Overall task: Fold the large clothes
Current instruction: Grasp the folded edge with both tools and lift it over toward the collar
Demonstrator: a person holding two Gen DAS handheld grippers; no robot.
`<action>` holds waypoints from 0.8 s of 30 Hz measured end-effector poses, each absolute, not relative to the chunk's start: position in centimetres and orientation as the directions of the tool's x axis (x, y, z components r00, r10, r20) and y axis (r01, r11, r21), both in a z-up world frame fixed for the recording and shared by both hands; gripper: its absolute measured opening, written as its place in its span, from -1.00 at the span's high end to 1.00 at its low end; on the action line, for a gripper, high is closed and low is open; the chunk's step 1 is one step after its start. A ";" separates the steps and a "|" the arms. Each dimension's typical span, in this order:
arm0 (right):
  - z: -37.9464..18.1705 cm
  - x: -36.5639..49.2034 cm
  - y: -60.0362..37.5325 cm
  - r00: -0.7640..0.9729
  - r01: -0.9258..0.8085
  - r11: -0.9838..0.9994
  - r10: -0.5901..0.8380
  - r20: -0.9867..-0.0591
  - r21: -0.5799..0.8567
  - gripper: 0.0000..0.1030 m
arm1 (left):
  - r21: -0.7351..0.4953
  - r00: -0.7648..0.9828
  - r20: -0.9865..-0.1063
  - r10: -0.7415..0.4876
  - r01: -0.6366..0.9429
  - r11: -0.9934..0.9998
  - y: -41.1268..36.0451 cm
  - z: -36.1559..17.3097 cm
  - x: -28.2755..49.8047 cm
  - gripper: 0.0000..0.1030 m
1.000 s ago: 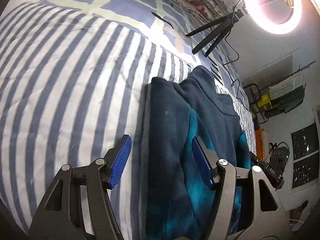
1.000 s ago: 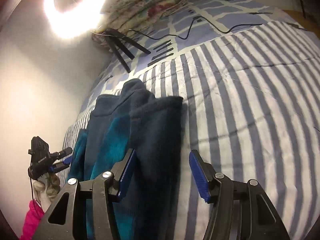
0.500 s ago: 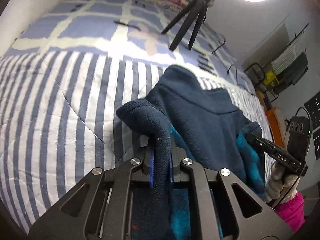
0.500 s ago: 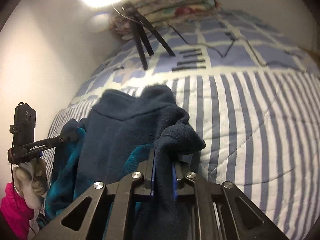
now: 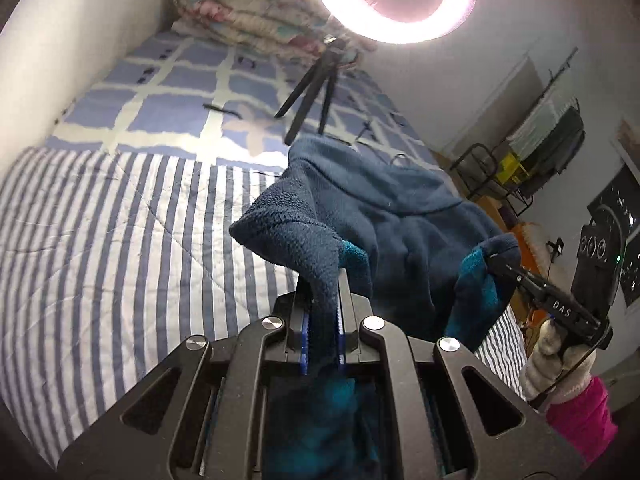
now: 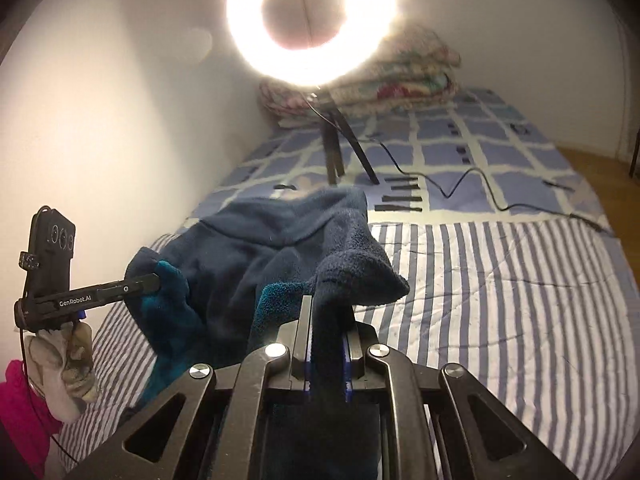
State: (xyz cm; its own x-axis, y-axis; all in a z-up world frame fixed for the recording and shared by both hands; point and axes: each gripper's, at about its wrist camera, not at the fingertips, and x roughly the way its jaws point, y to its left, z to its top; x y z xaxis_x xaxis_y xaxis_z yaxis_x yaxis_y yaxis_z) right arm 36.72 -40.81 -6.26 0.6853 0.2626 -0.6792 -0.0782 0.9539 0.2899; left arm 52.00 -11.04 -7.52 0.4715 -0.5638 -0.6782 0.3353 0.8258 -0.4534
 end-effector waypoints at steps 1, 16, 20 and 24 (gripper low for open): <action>-5.9 35.8 -40.7 0.686 -0.081 0.955 0.262 -0.679 0.286 0.84 | -0.451 0.475 -0.674 -0.566 0.343 0.824 -10.9 -6.9 50.9 0.86; -4.3 20.2 -37.0 0.635 -0.089 0.969 0.233 -0.736 0.230 0.85 | -0.405 0.456 -0.686 -0.567 0.409 0.818 -8.3 -4.0 35.6 0.86; -5.5 17.0 -36.0 0.609 -0.080 0.975 0.212 -0.764 0.207 0.85 | -0.382 0.449 -0.711 -0.541 0.399 0.833 -7.5 -4.5 32.4 0.84; -6.3 14.1 -35.2 0.582 -0.094 0.981 0.192 -0.791 0.169 0.83 | -0.358 0.437 -0.733 -0.521 0.403 0.842 -6.5 -4.8 29.0 0.75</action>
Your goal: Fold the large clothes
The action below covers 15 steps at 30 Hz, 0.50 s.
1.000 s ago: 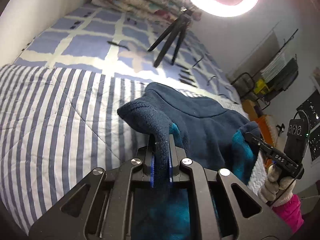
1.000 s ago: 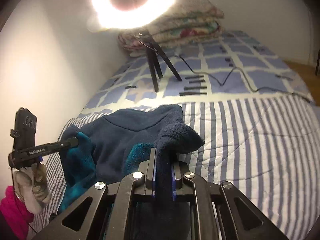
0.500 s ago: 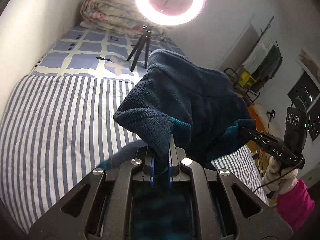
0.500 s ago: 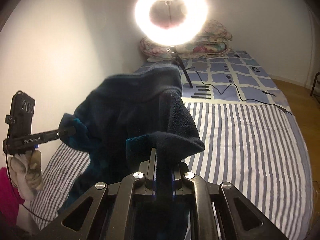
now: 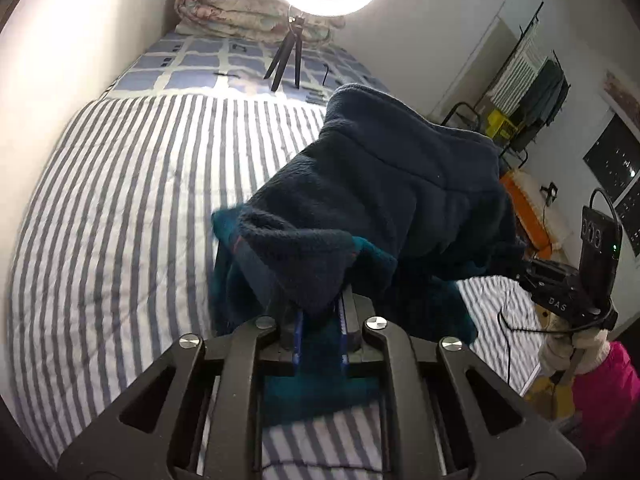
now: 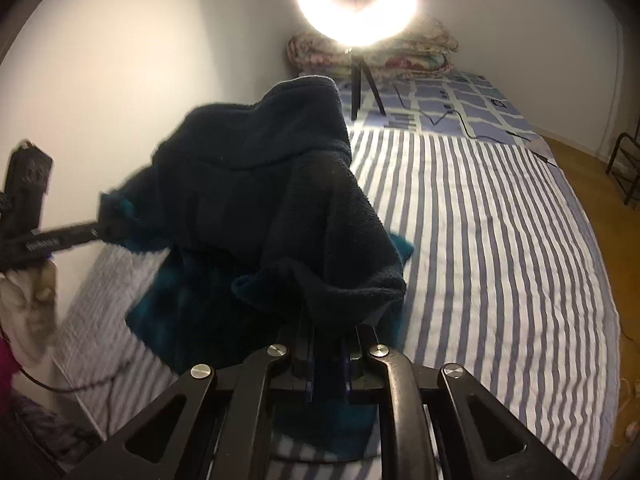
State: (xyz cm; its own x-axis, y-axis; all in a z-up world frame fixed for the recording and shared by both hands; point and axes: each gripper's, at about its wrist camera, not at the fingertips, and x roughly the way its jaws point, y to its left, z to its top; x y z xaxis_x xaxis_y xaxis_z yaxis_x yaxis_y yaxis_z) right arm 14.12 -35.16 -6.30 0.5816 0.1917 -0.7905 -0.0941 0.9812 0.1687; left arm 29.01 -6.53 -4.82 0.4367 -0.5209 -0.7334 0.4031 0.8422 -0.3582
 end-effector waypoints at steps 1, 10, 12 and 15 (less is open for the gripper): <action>-6.3 13.5 -35.1 0.579 -0.102 0.981 0.194 -0.792 0.165 0.81 | -0.348 0.436 -0.737 -0.517 0.410 0.843 -6.2 -4.9 28.1 0.75; -4.2 7.8 -36.3 0.601 -0.129 0.973 0.229 -0.766 0.189 0.56 | -0.361 0.447 -0.724 -0.524 0.402 0.841 -0.5 -3.8 21.1 0.72; -3.6 7.7 -36.3 0.621 -0.126 0.975 0.221 -0.752 0.182 0.41 | -0.367 0.477 -0.705 -0.524 0.387 0.846 0.9 -3.1 20.5 0.50; -2.8 8.6 -35.9 0.645 -0.124 0.968 0.247 -0.723 0.220 0.25 | -0.405 0.509 -0.679 -0.529 0.342 0.848 2.4 -2.4 20.7 0.28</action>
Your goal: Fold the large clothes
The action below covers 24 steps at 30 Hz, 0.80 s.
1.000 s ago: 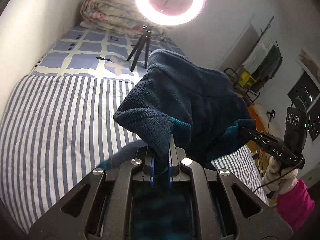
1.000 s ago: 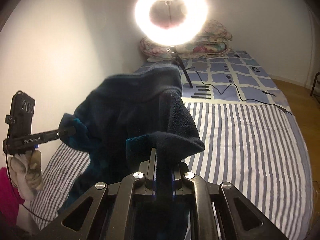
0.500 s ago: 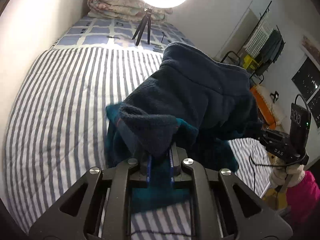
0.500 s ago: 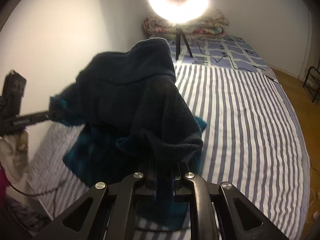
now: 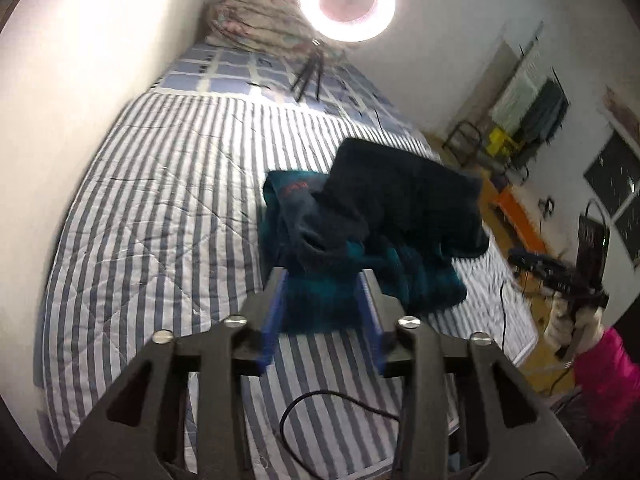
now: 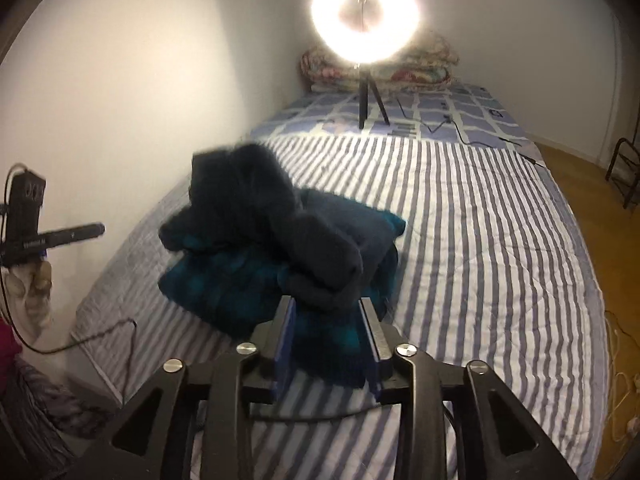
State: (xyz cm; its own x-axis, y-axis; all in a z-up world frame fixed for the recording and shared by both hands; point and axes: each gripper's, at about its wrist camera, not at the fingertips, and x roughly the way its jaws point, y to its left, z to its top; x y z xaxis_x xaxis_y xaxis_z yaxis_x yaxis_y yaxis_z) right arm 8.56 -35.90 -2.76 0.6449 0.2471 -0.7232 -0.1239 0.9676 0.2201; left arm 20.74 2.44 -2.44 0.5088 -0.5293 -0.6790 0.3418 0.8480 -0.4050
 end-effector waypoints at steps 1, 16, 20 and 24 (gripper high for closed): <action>-2.5 9.1 -35.3 0.650 -0.137 0.966 0.255 -0.716 0.219 0.02 | -0.425 0.510 -0.672 -0.536 0.327 0.844 2.7 -2.3 21.0 0.28; -3.5 12.7 -25.8 0.647 -0.328 0.942 0.171 -0.743 -0.069 0.91 | -0.533 0.574 -0.606 -0.551 0.221 0.817 3.8 -0.2 25.9 0.23; -5.2 7.4 -26.4 0.584 -0.431 0.897 0.192 -0.789 -0.100 0.91 | -0.556 0.570 -0.607 -0.554 0.193 0.809 4.4 -0.7 26.4 0.23; -7.3 3.6 -27.5 0.509 -0.458 0.883 0.167 -0.845 -0.101 0.44 | -0.555 0.545 -0.638 -0.544 0.163 0.816 4.1 -2.0 26.5 0.23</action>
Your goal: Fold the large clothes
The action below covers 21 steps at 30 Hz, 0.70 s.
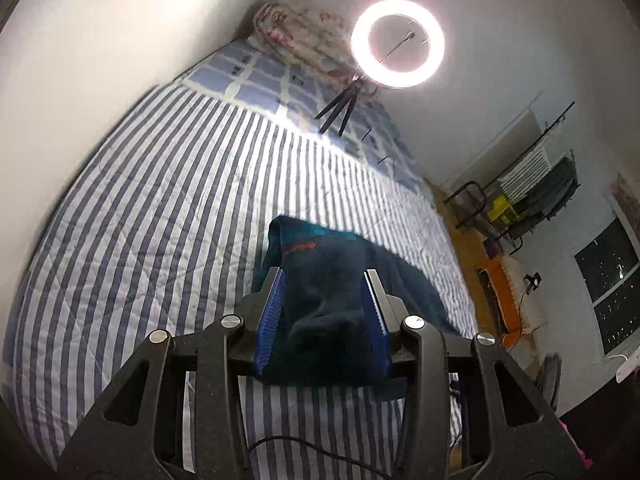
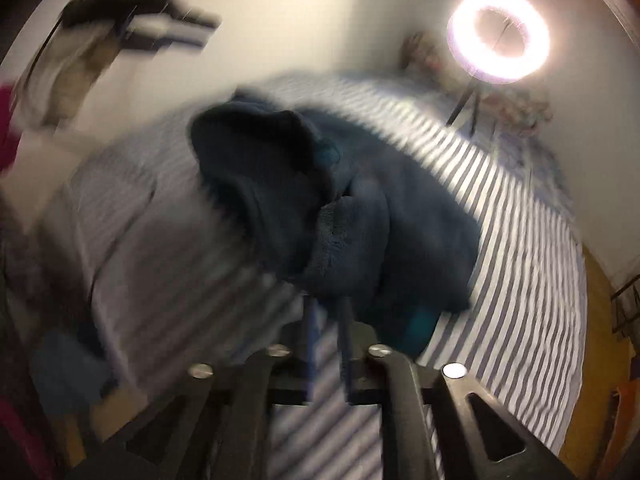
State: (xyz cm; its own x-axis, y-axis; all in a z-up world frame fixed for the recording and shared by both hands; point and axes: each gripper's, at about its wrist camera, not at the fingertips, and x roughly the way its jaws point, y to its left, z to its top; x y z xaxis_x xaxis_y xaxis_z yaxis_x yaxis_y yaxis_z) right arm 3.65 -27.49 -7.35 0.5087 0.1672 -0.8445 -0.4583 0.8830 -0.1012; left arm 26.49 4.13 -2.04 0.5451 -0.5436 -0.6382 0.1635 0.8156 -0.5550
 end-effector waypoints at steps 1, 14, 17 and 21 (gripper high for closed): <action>-7.2 3.1 -28.3 0.502 -0.449 0.892 0.195 -0.843 -0.061 0.43 | -0.558 0.535 -0.647 -0.544 0.154 0.815 4.0 -2.6 26.5 0.23; -8.1 8.2 -37.9 0.569 0.068 0.800 0.460 -0.681 0.596 -0.46 | -0.710 0.329 -0.689 -0.645 -0.131 0.692 2.1 -12.5 28.4 -0.16; -9.3 10.1 -36.9 0.560 0.072 0.788 0.476 -0.678 0.612 -0.41 | -0.741 0.305 -0.668 -0.679 -0.184 0.646 1.7 -14.1 28.9 -0.16; -11.6 12.0 -35.2 0.513 0.096 0.762 0.513 -0.688 0.641 0.48 | -0.724 0.275 -0.685 -0.675 -0.155 0.672 0.1 -14.9 29.2 0.32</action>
State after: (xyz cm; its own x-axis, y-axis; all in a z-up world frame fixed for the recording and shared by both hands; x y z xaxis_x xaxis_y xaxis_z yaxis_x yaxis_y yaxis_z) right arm 12.03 -35.19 -11.59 0.5130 0.5135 -0.6879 0.0964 0.7618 0.6406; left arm 29.21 0.14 -14.87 0.2748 -0.6750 -0.6847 -0.1554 0.6716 -0.7244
